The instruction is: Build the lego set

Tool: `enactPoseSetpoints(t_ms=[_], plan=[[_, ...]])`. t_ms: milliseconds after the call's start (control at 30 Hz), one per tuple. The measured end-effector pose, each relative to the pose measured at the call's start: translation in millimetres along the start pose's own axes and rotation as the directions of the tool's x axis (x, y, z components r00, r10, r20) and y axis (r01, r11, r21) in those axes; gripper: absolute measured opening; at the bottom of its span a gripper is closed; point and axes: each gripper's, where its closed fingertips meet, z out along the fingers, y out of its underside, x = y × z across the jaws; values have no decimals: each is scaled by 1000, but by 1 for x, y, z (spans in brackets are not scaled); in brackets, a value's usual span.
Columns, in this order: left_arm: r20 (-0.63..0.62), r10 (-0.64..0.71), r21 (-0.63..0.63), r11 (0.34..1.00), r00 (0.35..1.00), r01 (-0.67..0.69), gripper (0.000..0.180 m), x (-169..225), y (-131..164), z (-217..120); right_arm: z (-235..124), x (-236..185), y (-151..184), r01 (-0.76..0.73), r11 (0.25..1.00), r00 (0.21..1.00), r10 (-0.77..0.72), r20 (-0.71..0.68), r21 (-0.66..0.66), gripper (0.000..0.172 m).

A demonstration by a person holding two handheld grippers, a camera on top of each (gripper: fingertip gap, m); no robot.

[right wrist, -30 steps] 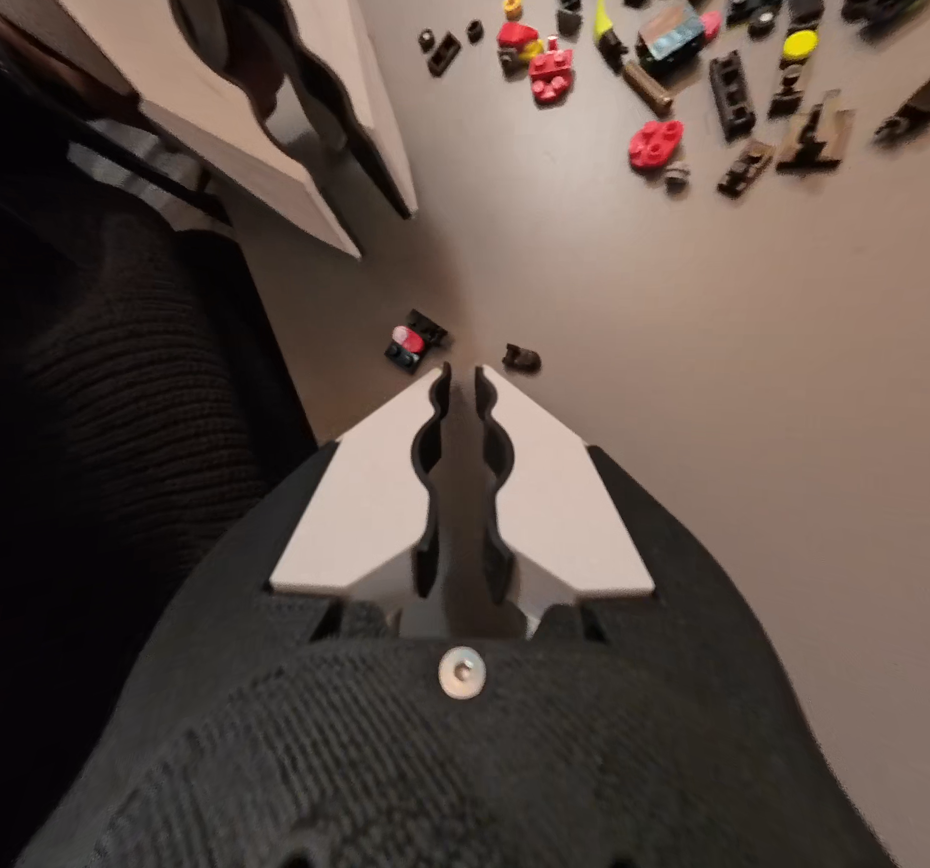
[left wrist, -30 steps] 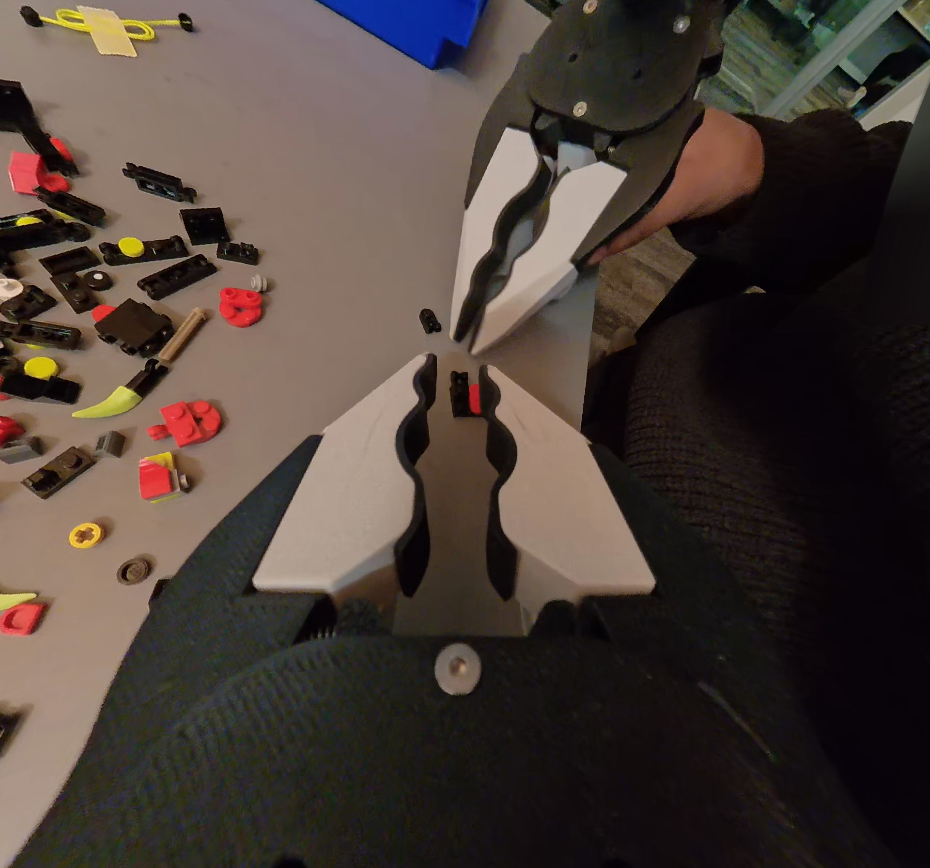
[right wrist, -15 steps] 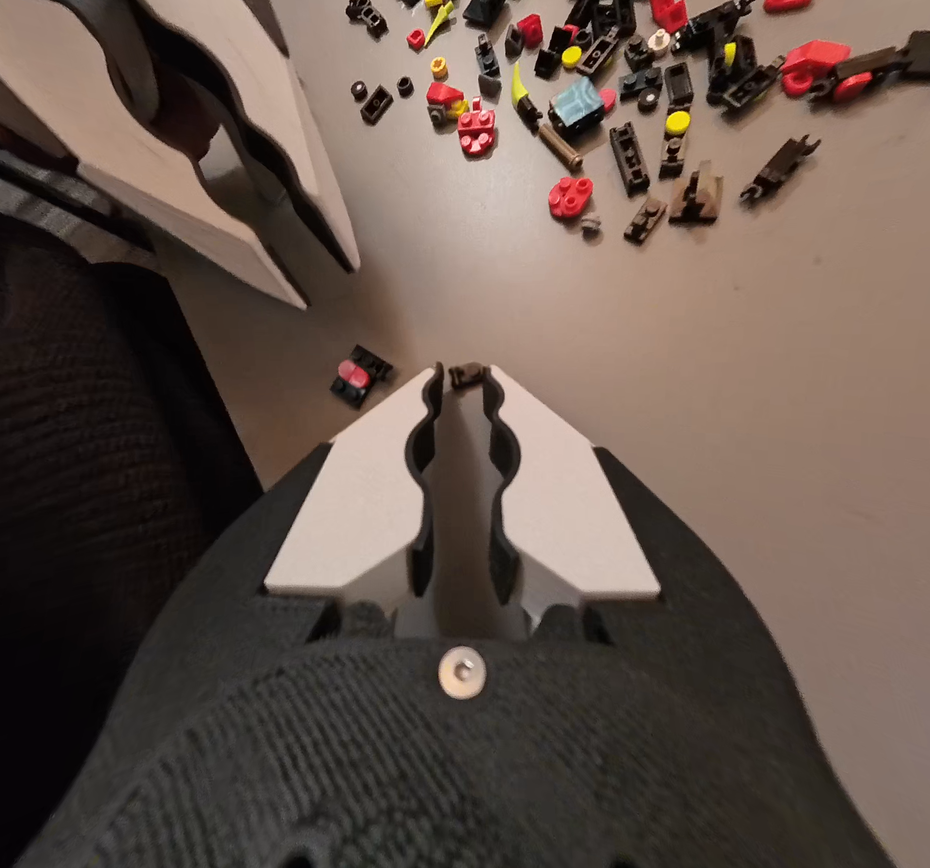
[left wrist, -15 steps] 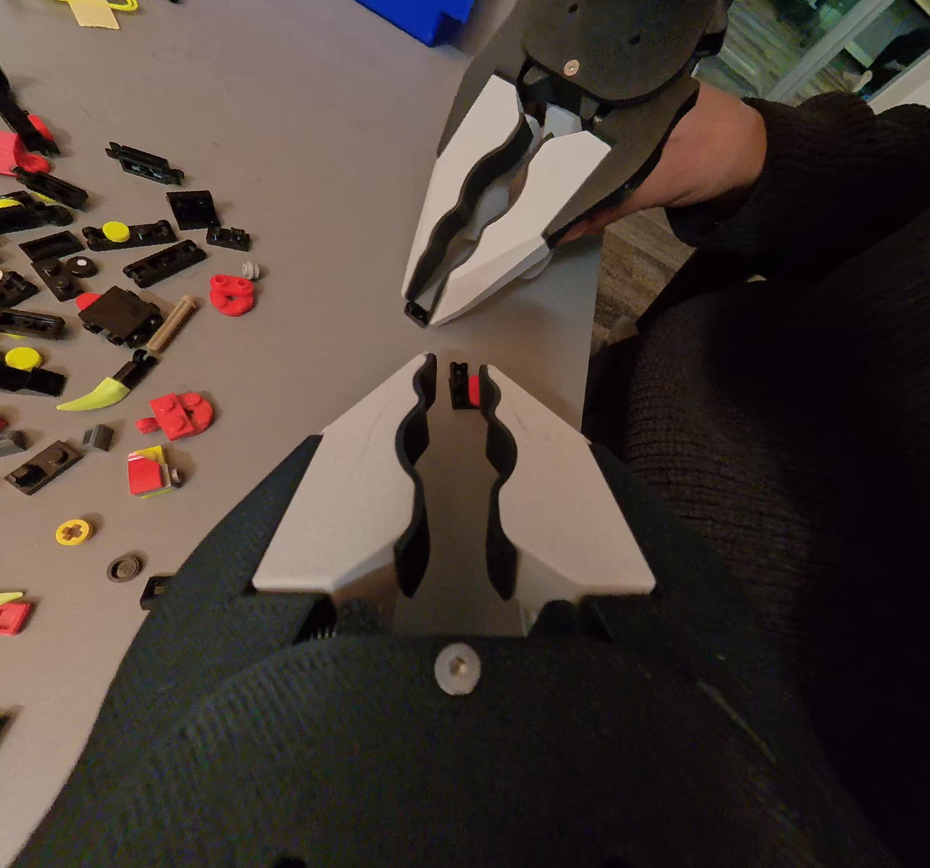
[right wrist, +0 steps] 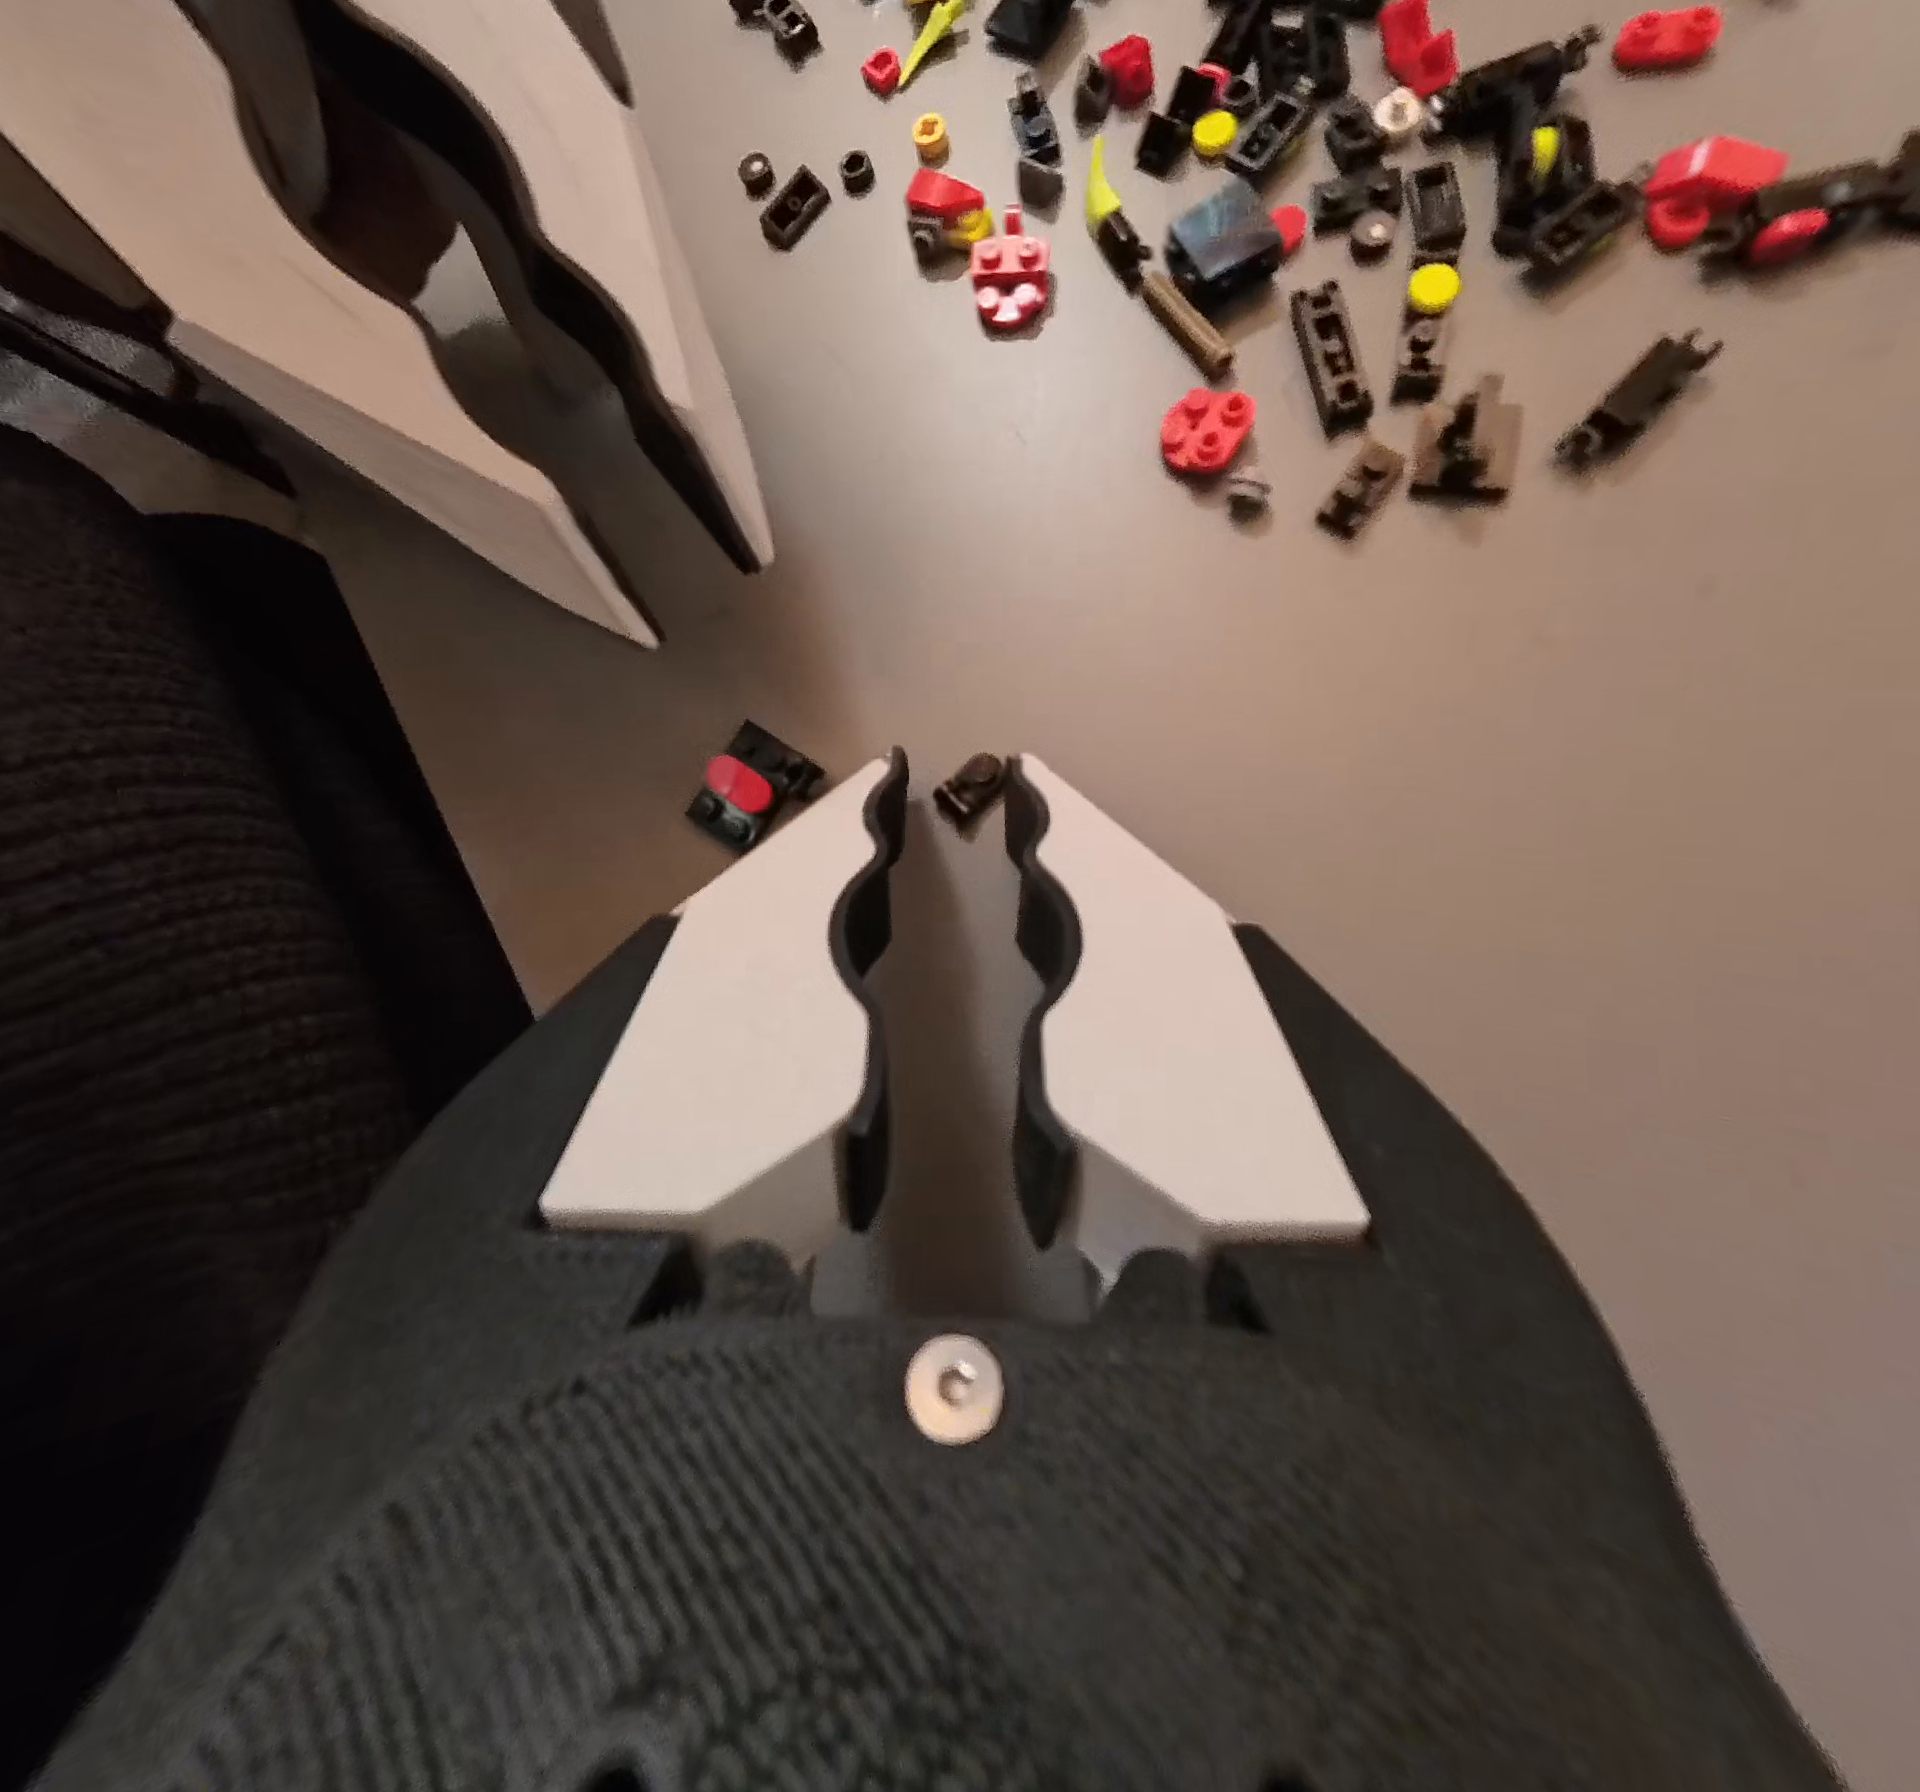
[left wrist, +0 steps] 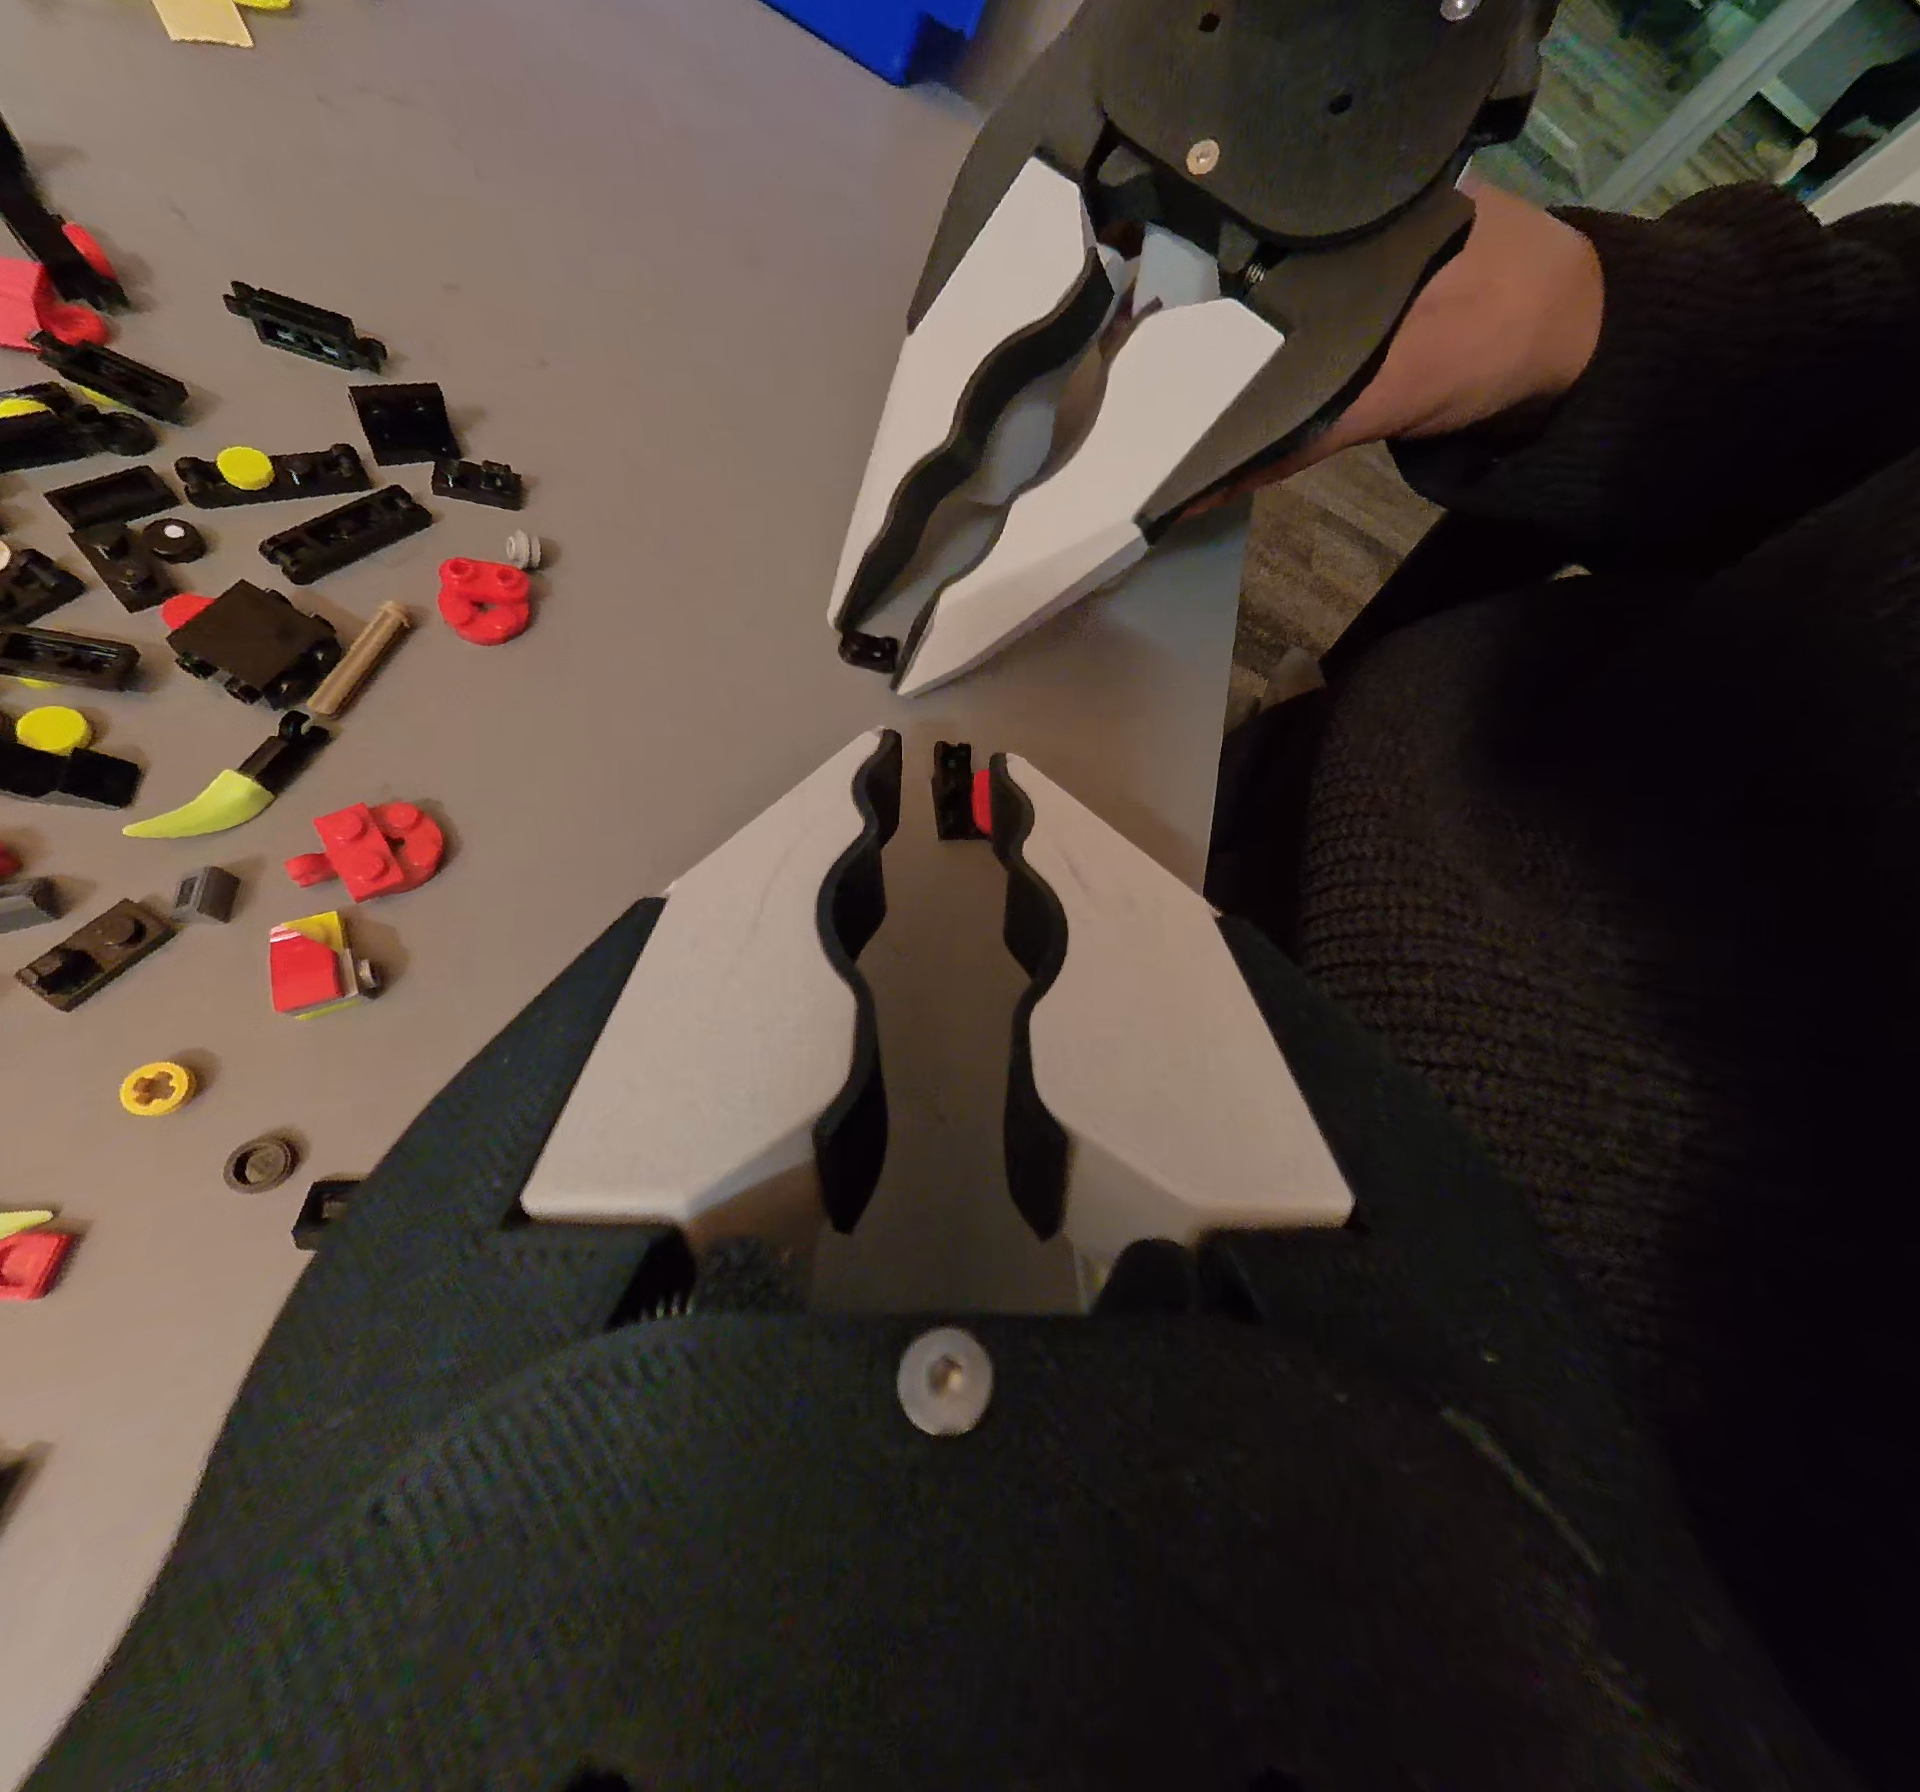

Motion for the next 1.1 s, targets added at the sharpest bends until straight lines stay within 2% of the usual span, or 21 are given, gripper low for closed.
enactPoseSetpoints(t_ms=[167, 300, 400, 533, 667, 867, 933, 1033, 1100], plan=[[5, -3, 0, 1000, 1000, 3, 15, -1, 0, -1, -7, -1, -3, 15, 1000, 1000, -15, -2, 19, 22], [20, -11, 1, 1000, 1000, 11, 14, -5, 0, -2, -14, -24, -3, -40, 998, 994, 35, 101, 44, 20], [29, -25, 4, 1000, 999, 25, 14, -9, 0, -2, -6, -46, 1, -23, 1000, 988, 20, 153, 19, 31], [32, -41, 11, 999, 999, 41, 15, -11, -1, -3, 2, -47, 8, 93, 995, 992, -89, 93, -44, 41], [32, -50, 8, 999, 998, 50, 15, -12, 1, -3, 3, -34, 6, 171, 983, 985, -171, 0, -63, 40], [22, -59, 9, 998, 998, 58, 15, -11, 1, -4, -2, -18, -2, 228, 973, 968, -231, -99, -46, 27], [15, -62, 3, 998, 998, 62, 15, -11, 2, -3, -2, -26, -3, 221, 975, 974, -222, -47, -25, 24], [8, -59, -13, 998, 998, 59, 16, -9, 5, -1, -5, -47, -4, 176, 984, 978, -177, 106, 17, 24], [12, -52, -23, 998, 999, 52, 16, -8, 6, 0, -4, -53, 1, 188, 982, 970, -187, 156, 6, 30]])
